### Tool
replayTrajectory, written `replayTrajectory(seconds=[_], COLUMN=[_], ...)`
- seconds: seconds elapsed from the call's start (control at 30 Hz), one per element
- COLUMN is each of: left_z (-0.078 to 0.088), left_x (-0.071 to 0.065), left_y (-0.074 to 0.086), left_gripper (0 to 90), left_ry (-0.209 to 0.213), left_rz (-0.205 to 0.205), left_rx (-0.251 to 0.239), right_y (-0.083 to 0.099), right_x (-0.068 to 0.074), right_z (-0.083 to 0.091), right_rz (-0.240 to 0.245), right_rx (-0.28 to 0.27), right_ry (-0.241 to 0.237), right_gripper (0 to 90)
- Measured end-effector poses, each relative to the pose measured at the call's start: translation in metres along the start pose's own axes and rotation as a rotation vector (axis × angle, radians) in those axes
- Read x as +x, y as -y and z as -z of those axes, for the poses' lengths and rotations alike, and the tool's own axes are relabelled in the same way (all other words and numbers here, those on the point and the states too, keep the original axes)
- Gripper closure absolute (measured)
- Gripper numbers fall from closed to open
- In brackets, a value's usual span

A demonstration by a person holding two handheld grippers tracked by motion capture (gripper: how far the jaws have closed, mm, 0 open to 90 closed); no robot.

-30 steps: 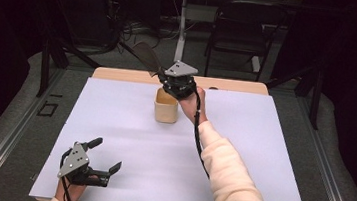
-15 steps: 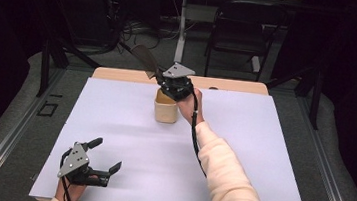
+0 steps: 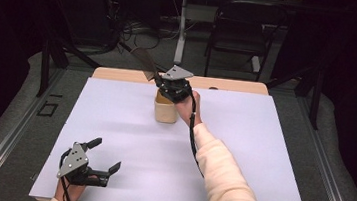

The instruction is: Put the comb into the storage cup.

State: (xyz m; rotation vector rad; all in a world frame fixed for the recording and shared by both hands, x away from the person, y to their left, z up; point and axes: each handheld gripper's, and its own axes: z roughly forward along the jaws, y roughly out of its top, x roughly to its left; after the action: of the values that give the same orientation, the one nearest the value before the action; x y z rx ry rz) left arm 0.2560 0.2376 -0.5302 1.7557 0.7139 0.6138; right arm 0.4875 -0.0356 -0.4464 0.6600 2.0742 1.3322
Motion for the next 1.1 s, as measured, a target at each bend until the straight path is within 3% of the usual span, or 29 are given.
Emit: replayTrajectory(seconds=[0.97, 1.1], left_z=[0.000, 0.001], left_x=[0.000, 0.000], left_y=[0.001, 0.001], left_gripper=[1.1, 1.1], left_ry=[0.000, -0.003], left_rz=[0.001, 0.002], left_rx=[0.002, 0.001], right_y=[0.024, 0.025], right_x=[-0.002, 0.001], right_z=[-0.011, -0.007], right_rz=[-0.019, -0.028], right_rx=[0.077, 0.104], right_ry=[-0.007, -0.018], right_gripper=[71.1, 53.4])
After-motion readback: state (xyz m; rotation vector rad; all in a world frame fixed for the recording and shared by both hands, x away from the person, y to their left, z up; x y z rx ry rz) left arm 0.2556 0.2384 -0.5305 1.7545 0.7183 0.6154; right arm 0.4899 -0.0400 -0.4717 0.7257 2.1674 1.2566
